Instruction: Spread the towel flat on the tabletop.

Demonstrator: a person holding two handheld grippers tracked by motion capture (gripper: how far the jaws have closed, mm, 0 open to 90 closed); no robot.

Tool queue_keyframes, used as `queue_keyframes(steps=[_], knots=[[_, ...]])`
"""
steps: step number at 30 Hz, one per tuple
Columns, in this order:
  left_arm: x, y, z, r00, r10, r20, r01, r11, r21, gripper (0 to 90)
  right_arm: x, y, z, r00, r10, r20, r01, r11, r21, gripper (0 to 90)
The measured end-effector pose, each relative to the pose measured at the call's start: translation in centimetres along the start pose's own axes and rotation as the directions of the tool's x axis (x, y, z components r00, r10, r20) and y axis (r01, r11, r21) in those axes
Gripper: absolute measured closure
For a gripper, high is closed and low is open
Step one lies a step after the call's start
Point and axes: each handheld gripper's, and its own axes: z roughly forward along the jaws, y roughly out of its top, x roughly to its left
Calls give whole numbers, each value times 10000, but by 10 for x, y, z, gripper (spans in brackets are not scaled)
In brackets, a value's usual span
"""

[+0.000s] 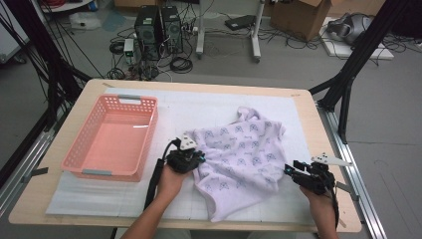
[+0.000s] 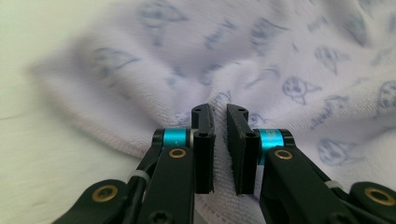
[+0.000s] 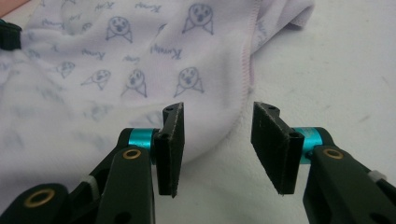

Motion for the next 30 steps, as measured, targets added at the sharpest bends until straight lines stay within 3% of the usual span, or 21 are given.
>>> queue_keyframes(steps=[2,4,6,9,12,14,16,17,19,20,22,23,26,27,30], knots=[[12,1,-6,9971,-373,-666,340,9982,-496,812,-1,0,0,9998,178,-38,-179,9997,-141,536],[24,0,-8,9905,-536,-1264,466,9973,-574,812,-1,0,1,9994,311,-139,-314,9993,-179,536],[32,-3,-7,9859,-828,-1455,739,9951,-658,811,1,0,3,9992,321,-252,-325,9994,-124,539],[33,-4,-9,9892,-1084,-984,1016,9923,-714,753,7,1,8,9982,111,-590,-108,9999,41,614],[27,-4,-10,9954,-883,-360,863,9949,-530,536,16,2,15,9935,-313,-1091,364,9983,448,712],[22,-5,-10,9972,-737,-88,735,9971,-179,463,24,2,21,9844,-597,-1656,734,9943,778,795],[18,-8,-8,9982,-584,94,584,9983,-16,437,35,2,29,9693,-901,-2286,1183,9866,1126,799],[17,-9,-6,9987,-480,156,475,9984,302,439,41,2,32,9624,-1030,-2513,1377,9826,1245,773],[15,-12,-2,9994,-289,212,272,9967,767,427,51,3,41,9608,-1223,-2490,1595,9779,1352,634],[13,-13,1,9994,-180,296,151,9951,975,435,55,4,46,9624,-1165,-2453,1547,9776,1425,593],[7,-13,2,9986,526,-96,-512,9928,1080,481,63,5,56,9658,-1300,-2245,1637,9768,1384,562],[7,-13,2,9986,515,68,-519,9932,1038,545,68,6,58,9706,-1385,-1970,1668,9767,1350,597],[7,-13,0,9985,525,126,-535,9931,1047,768,78,6,62,9685,-2004,-1481,2198,9670,1289,781],[8,-14,0,9992,363,143,-375,9950,927,783,79,6,62,9636,-1929,-1850,2189,9667,1322,852],[13,-21,-4,9993,-284,253,270,9982,530,802,79,5,60,9608,-1977,-1943,2258,9648,1346,867]])
